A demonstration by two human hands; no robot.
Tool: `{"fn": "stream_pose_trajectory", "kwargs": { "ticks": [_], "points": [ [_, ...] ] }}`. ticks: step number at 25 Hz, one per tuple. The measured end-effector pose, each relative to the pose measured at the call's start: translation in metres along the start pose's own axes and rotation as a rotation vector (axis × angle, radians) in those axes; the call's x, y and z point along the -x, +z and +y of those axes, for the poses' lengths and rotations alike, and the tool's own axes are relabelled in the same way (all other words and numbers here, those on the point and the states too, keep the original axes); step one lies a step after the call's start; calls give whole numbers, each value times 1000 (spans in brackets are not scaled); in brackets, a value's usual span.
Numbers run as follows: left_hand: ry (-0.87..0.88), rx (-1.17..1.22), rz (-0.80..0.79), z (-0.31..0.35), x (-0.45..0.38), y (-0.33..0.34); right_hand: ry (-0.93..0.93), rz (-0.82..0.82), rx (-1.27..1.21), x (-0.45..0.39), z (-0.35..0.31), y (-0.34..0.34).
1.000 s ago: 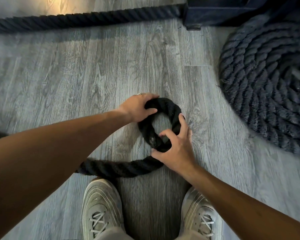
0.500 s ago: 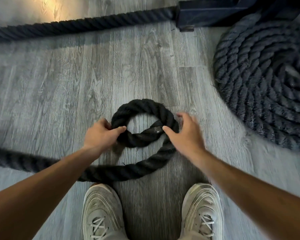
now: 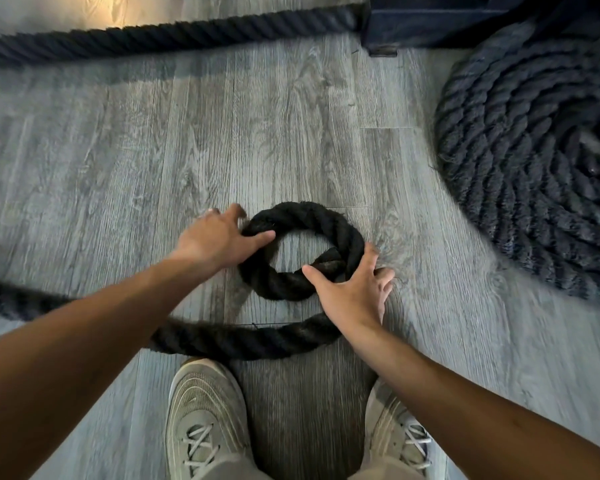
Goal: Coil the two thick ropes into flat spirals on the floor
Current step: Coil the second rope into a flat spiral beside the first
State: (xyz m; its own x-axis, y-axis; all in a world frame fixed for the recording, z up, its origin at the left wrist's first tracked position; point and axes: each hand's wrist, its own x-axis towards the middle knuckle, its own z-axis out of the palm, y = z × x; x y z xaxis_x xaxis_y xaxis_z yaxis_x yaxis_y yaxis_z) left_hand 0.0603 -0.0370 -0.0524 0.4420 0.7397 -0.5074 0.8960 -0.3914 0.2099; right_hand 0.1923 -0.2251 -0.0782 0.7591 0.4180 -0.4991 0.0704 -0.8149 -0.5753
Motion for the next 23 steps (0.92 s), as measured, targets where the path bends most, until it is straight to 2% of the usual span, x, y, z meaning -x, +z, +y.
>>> {"fn": "stream_pose_trajectory", "kwargs": {
  "ticks": [2,4,5,8,10,12,14,16,18,21,23],
  "points": [
    [177,-64,102,11,-17,-8,-9,1,-10,-1,2,1],
    [327,-47,50,22,-26,-8,-23,0,0,-5,2,1],
    [339,-52,45,24,-26,-6,-57,5,31,-8,-1,0],
    [160,97,101,12,-14,4,-360,64,146,-35,-20,-10],
    [38,257,94,-1,2,13,-567,19,160,-58,-35,-19],
    [4,310,104,-7,21,26,-687,-53,141,-76,-39,-26],
    [7,274,155,-5,33,36,-757,-31,169,-85,-32,-28],
    [25,233,185,-2,34,38,-750,84,341,-91,-29,-26],
    [46,212,164,1,31,31,-609,136,538,-96,-36,-21],
    [53,231,139,3,26,25,-376,54,584,-99,-45,-15],
    [52,223,138,5,25,24,-337,-9,553,-98,-45,-15]
  ]
}}
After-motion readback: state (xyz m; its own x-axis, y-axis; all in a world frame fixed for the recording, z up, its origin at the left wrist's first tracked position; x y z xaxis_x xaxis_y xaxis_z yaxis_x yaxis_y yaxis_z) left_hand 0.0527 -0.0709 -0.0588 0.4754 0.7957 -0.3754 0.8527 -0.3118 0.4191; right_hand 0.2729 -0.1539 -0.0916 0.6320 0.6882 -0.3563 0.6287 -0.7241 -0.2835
